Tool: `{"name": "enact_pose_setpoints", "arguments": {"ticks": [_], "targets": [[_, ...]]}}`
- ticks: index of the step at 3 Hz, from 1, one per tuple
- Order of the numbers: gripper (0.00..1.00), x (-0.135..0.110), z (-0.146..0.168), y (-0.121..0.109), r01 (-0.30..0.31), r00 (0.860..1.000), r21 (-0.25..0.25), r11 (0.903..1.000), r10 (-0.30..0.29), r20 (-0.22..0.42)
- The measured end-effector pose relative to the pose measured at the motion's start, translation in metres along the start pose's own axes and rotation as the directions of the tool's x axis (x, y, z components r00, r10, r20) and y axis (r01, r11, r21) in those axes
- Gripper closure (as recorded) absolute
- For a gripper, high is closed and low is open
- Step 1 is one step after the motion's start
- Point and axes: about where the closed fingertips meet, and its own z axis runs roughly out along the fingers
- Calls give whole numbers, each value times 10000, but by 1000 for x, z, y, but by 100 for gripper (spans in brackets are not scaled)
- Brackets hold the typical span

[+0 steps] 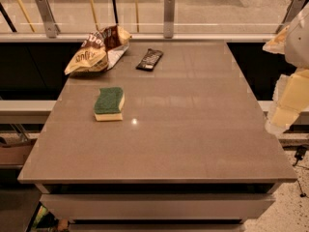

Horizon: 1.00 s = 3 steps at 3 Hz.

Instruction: Pick brown chip bag

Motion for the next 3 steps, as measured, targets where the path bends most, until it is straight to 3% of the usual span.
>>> {"name": "enact_pose_setpoints", "arguments": {"ticks": [1, 2, 3], "targets": [[0, 0, 0, 0, 0, 10000, 0, 10000, 0, 0], [0, -6, -3, -8, 539, 9985, 338, 9980, -543, 118], [0, -19, 1, -29, 1598, 9865, 887, 9832, -1622, 210]]}}
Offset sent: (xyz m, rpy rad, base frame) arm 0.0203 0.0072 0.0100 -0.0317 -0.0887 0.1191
